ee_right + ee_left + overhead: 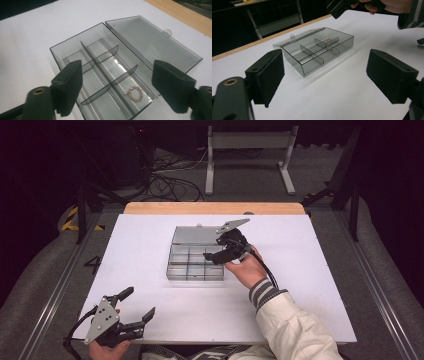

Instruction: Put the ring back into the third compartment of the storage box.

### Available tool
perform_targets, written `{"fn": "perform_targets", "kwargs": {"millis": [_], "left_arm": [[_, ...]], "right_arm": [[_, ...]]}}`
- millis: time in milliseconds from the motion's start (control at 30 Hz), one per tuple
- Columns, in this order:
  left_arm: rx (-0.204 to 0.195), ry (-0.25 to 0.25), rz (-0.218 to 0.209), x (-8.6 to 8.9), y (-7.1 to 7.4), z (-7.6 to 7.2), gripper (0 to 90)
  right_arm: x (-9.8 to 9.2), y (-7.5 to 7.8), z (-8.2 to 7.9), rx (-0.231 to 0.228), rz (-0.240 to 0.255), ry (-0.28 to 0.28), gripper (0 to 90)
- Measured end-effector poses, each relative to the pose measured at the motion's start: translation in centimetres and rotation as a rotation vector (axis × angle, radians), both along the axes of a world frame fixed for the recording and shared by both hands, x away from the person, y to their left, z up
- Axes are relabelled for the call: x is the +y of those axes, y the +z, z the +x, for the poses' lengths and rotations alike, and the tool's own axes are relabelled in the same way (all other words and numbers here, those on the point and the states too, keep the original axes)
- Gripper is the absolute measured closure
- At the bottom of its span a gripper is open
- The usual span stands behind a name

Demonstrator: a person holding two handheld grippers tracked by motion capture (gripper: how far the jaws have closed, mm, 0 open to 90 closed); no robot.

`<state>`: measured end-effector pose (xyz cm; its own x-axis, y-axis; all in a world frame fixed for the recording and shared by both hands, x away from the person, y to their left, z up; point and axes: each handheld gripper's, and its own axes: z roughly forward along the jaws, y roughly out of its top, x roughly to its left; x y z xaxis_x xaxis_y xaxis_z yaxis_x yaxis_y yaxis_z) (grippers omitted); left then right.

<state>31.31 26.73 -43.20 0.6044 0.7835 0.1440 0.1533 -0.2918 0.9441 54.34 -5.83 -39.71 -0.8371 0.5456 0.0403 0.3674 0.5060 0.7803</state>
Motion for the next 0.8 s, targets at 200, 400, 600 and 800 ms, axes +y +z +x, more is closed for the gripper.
{"fn": "perform_targets", "kwargs": {"millis": [200,400,600,800], "left_arm": [[0.000,0.001,-0.002,0.0,0.0,0.0,15.4],[0.000,0.002,-0.001,0.0,0.0,0.0,15.4],[0.004,0.000,-0.006,-0.1,-0.1,0.1,15.4],[0.004,0.000,-0.007,-0.1,-0.1,0.0,15.4]], "right_arm": [[-0.6,0.6,-0.5,0.001,0.038,0.028,12.8],[-1.0,0.9,-1.1,-0.026,0.047,0.043,8.4],[-1.3,1.3,-1.6,-0.042,0.051,0.046,7.0],[-1.6,1.6,-2.0,-0.057,0.059,0.049,6.1]]}}
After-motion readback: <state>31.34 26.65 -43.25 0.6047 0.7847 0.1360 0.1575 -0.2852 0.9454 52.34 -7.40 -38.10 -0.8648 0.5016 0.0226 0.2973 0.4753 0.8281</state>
